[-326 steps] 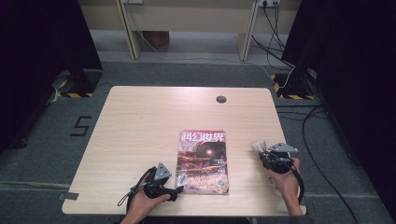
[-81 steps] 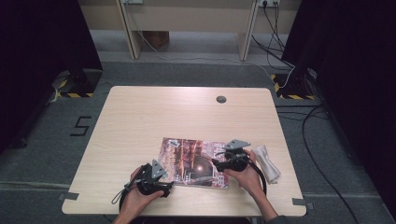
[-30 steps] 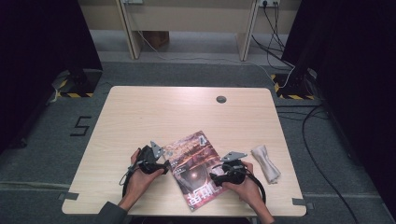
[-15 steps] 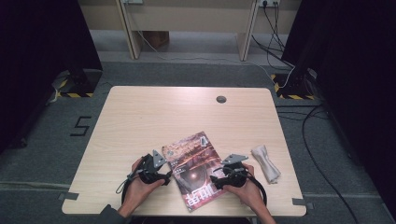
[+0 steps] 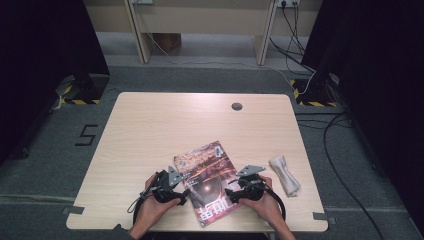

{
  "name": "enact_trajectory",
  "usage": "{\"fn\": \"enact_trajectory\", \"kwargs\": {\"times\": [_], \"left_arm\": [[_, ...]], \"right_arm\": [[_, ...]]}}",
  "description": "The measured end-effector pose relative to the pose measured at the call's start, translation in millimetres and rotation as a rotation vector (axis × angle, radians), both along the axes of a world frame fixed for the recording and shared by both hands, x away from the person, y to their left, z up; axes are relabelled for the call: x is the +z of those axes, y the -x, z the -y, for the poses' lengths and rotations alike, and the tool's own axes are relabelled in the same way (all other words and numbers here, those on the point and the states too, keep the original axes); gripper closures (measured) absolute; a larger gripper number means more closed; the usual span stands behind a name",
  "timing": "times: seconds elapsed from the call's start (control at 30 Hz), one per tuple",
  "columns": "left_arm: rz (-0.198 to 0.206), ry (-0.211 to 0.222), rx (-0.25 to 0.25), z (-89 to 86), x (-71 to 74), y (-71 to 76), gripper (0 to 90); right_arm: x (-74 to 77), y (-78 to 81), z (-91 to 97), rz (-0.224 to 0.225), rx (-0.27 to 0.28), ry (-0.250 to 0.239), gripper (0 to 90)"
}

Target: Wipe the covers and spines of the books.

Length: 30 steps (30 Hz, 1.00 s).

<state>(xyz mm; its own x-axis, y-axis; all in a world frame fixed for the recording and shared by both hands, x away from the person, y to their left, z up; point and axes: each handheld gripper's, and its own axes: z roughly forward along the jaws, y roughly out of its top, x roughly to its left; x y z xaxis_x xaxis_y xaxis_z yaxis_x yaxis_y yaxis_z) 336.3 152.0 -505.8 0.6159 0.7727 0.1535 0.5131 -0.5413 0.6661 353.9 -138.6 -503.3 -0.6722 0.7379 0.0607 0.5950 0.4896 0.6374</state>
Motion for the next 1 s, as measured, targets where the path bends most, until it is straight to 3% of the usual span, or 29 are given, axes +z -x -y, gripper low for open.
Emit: {"fn": "enact_trajectory", "kwargs": {"times": [0.33,0.43,0.57,0.7,0.83,1.0], "left_arm": [[0.007,0.005,0.041,-8.8,-0.9,-7.1,18.1],[0.004,0.011,0.045,-10.0,-1.1,-8.8,17.6],[0.003,0.018,0.036,-10.2,0.7,-5.6,20.0],[-0.009,0.043,0.018,-9.1,1.8,0.1,20.2],[-0.012,0.049,0.006,-7.0,2.9,6.6,21.0],[-0.045,0.078,-0.007,-8.3,2.9,12.8,20.4]], "right_arm": [[2.7,19.1,-2.9,-0.012,0.033,0.020,23.6],[4.9,23.7,-1.5,-0.002,0.045,0.027,31.4],[6.2,18.6,7.7,0.009,0.014,-0.022,41.8],[3.8,11.3,17.4,-0.018,-0.046,-0.073,42.6],[3.6,2.1,21.2,-0.023,-0.073,-0.113,42.7],[2.2,-12.0,15.4,-0.025,-0.079,-0.122,42.9]]}}
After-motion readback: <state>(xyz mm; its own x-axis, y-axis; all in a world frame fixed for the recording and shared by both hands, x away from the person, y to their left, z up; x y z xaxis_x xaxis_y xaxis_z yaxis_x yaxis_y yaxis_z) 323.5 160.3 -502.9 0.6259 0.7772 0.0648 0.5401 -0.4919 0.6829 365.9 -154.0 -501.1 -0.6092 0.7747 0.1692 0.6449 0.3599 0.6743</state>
